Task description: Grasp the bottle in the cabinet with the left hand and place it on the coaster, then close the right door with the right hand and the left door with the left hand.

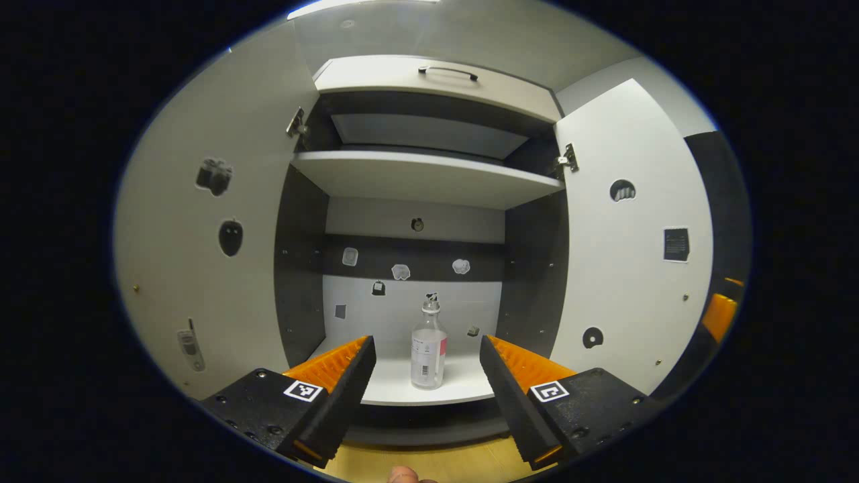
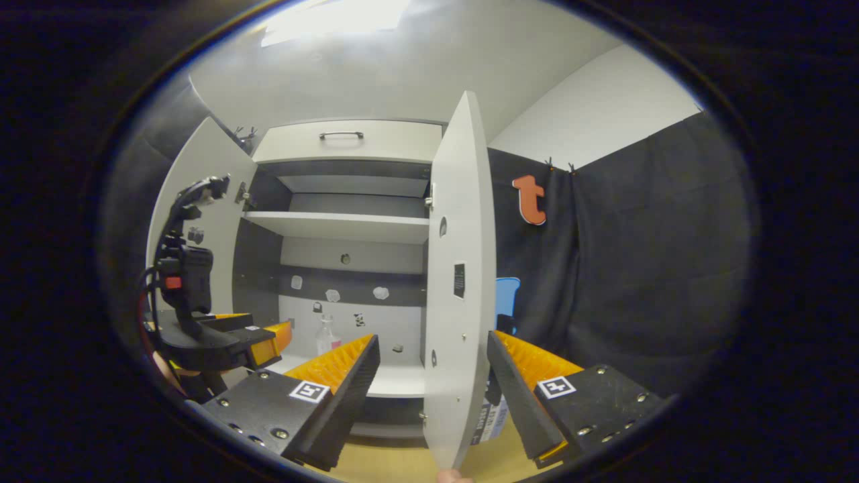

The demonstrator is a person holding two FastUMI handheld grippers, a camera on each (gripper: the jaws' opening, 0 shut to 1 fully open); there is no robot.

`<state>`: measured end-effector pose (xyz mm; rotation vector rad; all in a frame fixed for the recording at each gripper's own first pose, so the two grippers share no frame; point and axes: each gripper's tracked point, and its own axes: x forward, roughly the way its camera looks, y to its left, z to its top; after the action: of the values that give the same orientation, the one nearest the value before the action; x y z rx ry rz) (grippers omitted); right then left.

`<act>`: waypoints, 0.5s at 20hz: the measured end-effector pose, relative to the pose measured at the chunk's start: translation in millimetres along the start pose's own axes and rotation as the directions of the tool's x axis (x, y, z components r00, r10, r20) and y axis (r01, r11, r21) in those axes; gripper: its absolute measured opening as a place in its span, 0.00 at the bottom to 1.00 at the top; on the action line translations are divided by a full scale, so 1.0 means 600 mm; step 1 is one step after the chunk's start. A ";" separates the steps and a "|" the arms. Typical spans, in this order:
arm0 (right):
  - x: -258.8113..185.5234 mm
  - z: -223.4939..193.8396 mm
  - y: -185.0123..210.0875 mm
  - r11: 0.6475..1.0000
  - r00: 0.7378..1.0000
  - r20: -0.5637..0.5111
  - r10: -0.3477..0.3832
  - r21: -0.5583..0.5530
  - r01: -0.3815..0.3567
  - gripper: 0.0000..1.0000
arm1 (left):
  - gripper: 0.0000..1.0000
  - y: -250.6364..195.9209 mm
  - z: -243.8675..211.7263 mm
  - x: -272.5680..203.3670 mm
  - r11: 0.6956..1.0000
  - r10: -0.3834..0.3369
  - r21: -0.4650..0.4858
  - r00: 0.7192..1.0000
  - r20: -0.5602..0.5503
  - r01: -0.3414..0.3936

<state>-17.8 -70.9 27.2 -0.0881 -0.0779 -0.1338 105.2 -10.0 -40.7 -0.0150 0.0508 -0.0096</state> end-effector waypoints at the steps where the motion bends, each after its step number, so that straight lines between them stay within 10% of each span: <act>1: -0.005 0.002 -0.013 1.000 1.000 0.002 -0.025 -0.009 0.025 0.96 | 0.96 0.001 -0.009 0.025 1.000 -0.004 -0.004 1.000 -0.007 0.004; 10: -0.025 0.004 -0.123 0.967 0.970 0.009 -0.242 -0.075 0.242 0.97 | 0.97 0.011 -0.112 0.226 0.998 -0.001 0.069 0.996 -0.087 0.007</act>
<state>-42.6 -141.5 34.4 -0.1544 -0.0827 -0.3815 237.1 -6.1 -114.7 0.0547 0.1373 -0.0158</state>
